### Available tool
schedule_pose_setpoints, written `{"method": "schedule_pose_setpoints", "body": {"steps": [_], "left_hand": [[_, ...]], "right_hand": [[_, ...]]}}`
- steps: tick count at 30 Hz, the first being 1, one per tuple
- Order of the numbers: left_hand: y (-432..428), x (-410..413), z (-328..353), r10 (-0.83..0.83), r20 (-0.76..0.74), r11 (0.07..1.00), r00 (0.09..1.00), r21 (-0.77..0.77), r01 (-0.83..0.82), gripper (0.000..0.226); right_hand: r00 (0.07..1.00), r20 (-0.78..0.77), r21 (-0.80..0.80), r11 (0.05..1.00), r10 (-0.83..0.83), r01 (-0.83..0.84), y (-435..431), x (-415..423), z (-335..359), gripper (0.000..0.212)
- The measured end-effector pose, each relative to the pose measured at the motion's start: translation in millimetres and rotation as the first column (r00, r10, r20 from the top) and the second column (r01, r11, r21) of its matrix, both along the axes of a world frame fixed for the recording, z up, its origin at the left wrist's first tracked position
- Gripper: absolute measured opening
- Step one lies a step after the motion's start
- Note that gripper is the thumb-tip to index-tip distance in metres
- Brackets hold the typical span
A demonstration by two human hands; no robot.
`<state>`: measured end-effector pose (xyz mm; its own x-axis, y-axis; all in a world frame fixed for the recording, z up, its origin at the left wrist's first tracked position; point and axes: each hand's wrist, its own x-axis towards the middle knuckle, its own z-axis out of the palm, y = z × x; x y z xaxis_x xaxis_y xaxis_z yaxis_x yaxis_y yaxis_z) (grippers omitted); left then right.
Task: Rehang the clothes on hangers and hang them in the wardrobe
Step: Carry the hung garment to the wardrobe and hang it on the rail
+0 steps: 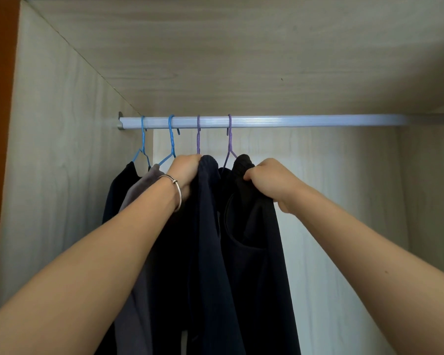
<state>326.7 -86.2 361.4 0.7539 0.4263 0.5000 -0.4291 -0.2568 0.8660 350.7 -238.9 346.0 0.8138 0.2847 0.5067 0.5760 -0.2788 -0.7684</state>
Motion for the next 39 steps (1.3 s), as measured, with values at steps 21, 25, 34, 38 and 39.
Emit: {"method": "schedule_pose_setpoints", "body": {"steps": [21, 25, 34, 38, 39], "left_hand": [[-39.8, -63.9, -233.2, 0.161, -0.066, 0.986, 0.985, 0.052, -0.158, 0.027], [-36.4, -69.0, -273.4, 0.289, -0.107, 0.955, 0.951, 0.100, -0.279, 0.042], [-13.6, -81.0, -362.8, 0.323, -0.570, 0.946, 0.756, 0.172, -0.274, 0.024], [-1.6, -82.5, -377.9, 0.281, -0.657, 0.960, 0.700, 0.194, -0.203, 0.030], [1.4, -80.5, -378.6, 0.275, -0.665, 0.962, 0.695, 0.193, -0.196, 0.032]], "right_hand": [[0.956, -0.027, 0.318, 0.909, 0.292, -0.269, -3.4, -17.1, -201.9, 0.006], [0.968, -0.150, 0.155, 0.972, 0.199, -0.175, -2.3, -11.0, -272.1, 0.006], [0.852, -0.524, -0.260, 0.954, -0.008, -0.151, -14.4, -15.8, -382.2, 0.025], [0.836, -0.516, -0.524, 0.841, -0.188, -0.134, -10.0, -5.3, -388.5, 0.050], [0.840, -0.504, -0.523, 0.845, -0.204, -0.109, -6.1, -0.5, -386.1, 0.051]]}}
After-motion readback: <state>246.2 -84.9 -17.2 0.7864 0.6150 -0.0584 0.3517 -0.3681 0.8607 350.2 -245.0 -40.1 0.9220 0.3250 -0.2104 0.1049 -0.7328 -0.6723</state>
